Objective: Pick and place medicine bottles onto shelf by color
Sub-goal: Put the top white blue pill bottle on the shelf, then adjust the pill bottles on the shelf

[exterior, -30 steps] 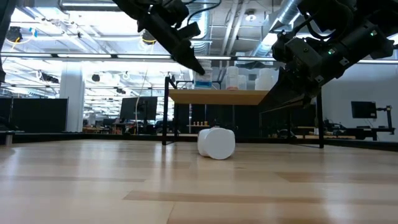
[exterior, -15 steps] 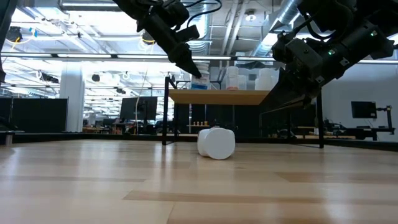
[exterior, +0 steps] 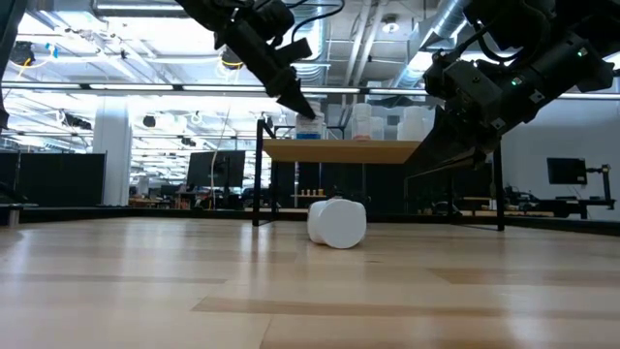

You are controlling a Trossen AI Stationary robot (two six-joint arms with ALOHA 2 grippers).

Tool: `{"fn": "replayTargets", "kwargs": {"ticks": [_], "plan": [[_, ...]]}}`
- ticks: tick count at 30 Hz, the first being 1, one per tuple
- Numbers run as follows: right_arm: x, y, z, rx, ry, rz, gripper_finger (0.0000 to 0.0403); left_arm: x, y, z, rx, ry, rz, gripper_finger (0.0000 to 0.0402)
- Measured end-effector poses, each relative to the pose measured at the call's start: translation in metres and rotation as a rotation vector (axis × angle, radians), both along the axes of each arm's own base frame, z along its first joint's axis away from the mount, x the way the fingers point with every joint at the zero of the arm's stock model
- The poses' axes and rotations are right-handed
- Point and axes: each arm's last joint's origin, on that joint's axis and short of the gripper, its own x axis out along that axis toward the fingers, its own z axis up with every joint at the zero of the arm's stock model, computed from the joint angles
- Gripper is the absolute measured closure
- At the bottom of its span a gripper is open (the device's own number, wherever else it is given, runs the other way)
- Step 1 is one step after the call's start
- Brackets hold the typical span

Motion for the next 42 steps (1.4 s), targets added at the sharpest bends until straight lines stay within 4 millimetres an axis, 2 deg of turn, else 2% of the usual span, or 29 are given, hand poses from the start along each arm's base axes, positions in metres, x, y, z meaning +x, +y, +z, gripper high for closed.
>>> {"fn": "replayTargets", "kwargs": {"ticks": [12,16,22,29,35,38,42], "plan": [[0.000,0.000,0.000,0.012,-0.003,-0.008,0.0394,0.009,-0.004,0.009,0.063,-0.093,-0.024,0.0153],[0.000,0.000,0.000,0.013,-0.003,-0.008,0.0394,0.014,-0.010,0.022,0.075,-0.117,-0.045,0.0152],[0.000,0.000,0.000,0.013,-0.003,-0.008,0.0394,0.023,-0.033,0.048,0.081,-0.139,-0.110,0.0152],[0.000,0.000,0.000,0.012,0.000,-0.008,0.0394,0.028,-0.073,0.042,0.021,-0.001,-0.263,0.0154],[0.000,0.000,0.000,0.012,0.000,-0.008,0.0394,0.033,-0.101,0.030,-0.055,0.040,-0.411,0.0204],[0.000,0.000,0.000,0.012,-0.001,-0.008,0.0394,0.036,-0.106,0.032,-0.056,0.010,-0.440,0.0242],[0.000,0.000,0.000,0.014,-0.006,-0.008,0.0394,0.047,-0.106,0.016,-0.077,0.042,-0.444,0.0294]]}}
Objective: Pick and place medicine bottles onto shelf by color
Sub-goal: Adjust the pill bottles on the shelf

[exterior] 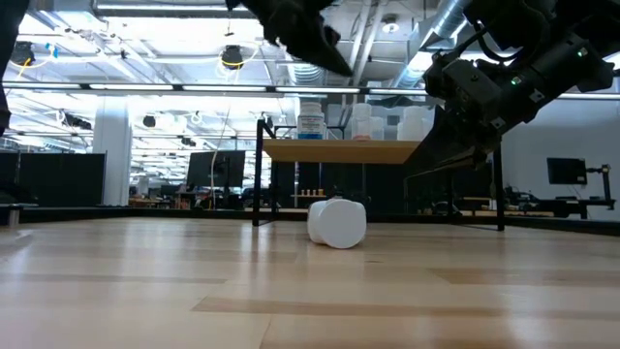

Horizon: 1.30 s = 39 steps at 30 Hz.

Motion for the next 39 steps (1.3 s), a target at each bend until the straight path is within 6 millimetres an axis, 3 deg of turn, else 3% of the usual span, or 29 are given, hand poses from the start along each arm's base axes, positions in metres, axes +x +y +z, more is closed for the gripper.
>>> {"fn": "replayTargets", "kwargs": {"ticks": [6,13,20,39], "plan": [[0.000,0.000,0.000,-0.001,0.002,0.000,0.0394,0.023,0.005,-0.035,0.006,0.047,0.011,0.0353],[-0.001,0.000,-0.001,-0.003,0.011,0.000,0.0394,0.032,0.009,-0.044,0.073,0.030,-0.009,0.0374],[0.000,0.000,-0.001,-0.002,0.007,0.000,0.0394,0.039,0.026,-0.050,0.200,-0.002,0.047,0.0375],[-0.001,0.000,-0.001,-0.003,0.011,0.000,0.0394,0.036,0.059,-0.043,0.281,-0.088,0.106,0.0375]]}}
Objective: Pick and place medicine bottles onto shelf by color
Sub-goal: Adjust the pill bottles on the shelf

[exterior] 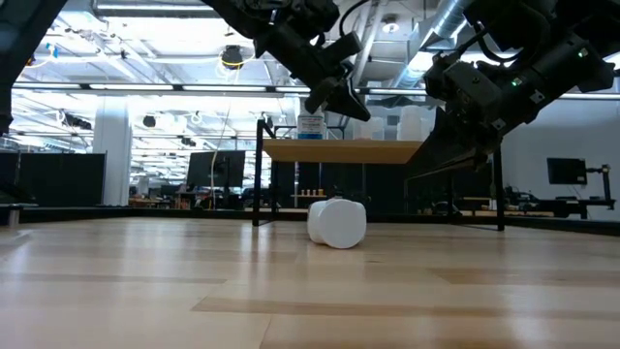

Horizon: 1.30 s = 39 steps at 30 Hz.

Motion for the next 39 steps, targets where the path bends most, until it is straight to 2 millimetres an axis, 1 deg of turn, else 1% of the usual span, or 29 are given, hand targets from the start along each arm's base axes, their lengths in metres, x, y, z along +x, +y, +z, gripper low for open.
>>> {"fn": "replayTargets", "kwargs": {"ticks": [6,8,11,15,17,20,25,29,32,34,36,39], "plan": [[0.000,0.000,0.000,0.000,0.000,0.000,0.0394,0.000,0.004,0.002,0.022,-0.012,0.030,0.0375],[0.000,0.000,0.000,0.000,0.000,0.000,0.0394,0.000,0.001,0.003,0.012,-0.017,0.031,0.0375],[0.000,0.000,0.000,0.000,-0.001,0.000,0.0394,0.000,-0.012,0.011,-0.028,-0.010,0.034,0.0375],[0.000,0.000,0.000,0.001,-0.002,0.000,0.0394,-0.006,-0.041,0.032,-0.076,0.074,0.006,0.0370],[0.000,0.000,0.000,0.001,-0.002,0.000,0.0394,-0.012,-0.055,0.044,-0.106,0.119,0.006,0.0361],[0.000,0.000,0.000,0.001,-0.002,0.000,0.0394,-0.023,-0.075,0.058,-0.149,0.212,0.016,0.0335],[0.000,0.000,0.001,0.002,-0.006,-0.002,0.0394,-0.050,-0.098,0.064,-0.232,0.403,0.066,0.0278],[0.002,-0.002,0.002,0.005,-0.020,-0.007,0.0394,-0.070,-0.109,0.067,-0.312,0.530,0.108,0.0246],[0.002,-0.001,0.002,-0.010,-0.023,0.000,0.0394,-0.080,-0.115,0.067,-0.351,0.601,0.132,0.0238],[0.003,-0.002,0.007,-0.076,-0.023,-0.007,0.0394,-0.086,-0.118,0.068,-0.355,0.646,0.140,0.0238],[0.006,-0.004,0.018,-0.159,-0.049,-0.063,0.0394,-0.090,-0.119,0.068,-0.358,0.676,0.145,0.0241],[0.005,-0.008,0.040,-0.281,-0.072,-0.188,0.0394,-0.095,-0.120,0.069,-0.358,0.713,0.151,0.0249]]}}
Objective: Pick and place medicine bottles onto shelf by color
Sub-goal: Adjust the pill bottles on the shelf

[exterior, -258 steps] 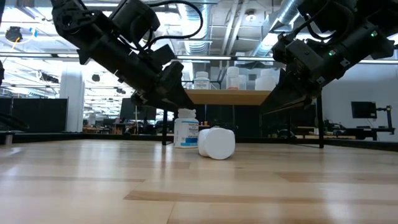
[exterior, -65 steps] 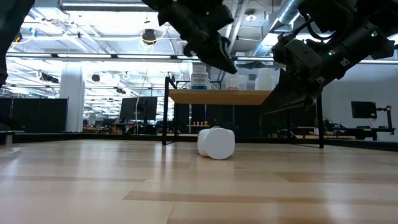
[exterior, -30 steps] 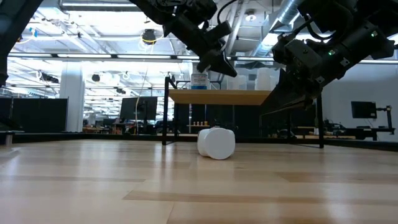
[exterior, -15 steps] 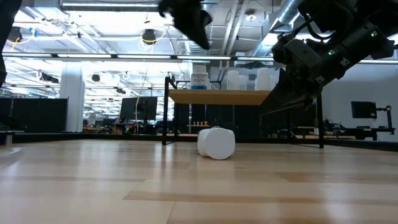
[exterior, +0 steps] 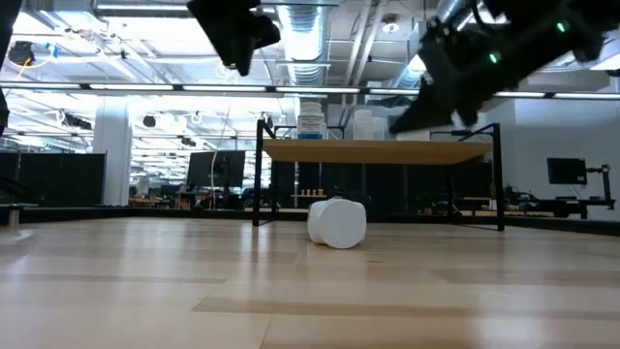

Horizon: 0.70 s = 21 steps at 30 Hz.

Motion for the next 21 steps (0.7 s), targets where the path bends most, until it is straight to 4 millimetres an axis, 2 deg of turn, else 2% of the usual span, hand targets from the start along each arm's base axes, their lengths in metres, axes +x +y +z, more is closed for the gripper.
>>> {"fn": "replayTargets", "kwargs": {"ticks": [4,9,12,21], "plan": [[-0.008,-0.006,0.030,-0.087,-0.006,-0.134,0.0394,-0.008,0.003,0.004,0.000,0.031,-0.004,0.0260],[-0.020,-0.018,0.047,-0.052,-0.007,-0.154,0.0394,-0.016,0.011,0.010,0.008,0.017,-0.010,0.0271],[-0.022,-0.027,0.049,-0.028,0.003,-0.152,0.0394,-0.020,0.019,0.015,0.015,0.000,-0.011,0.0275],[-0.016,-0.065,0.035,0.057,0.070,-0.177,0.0394,-0.027,0.040,0.020,-0.003,-0.034,0.045,0.0276]]}}
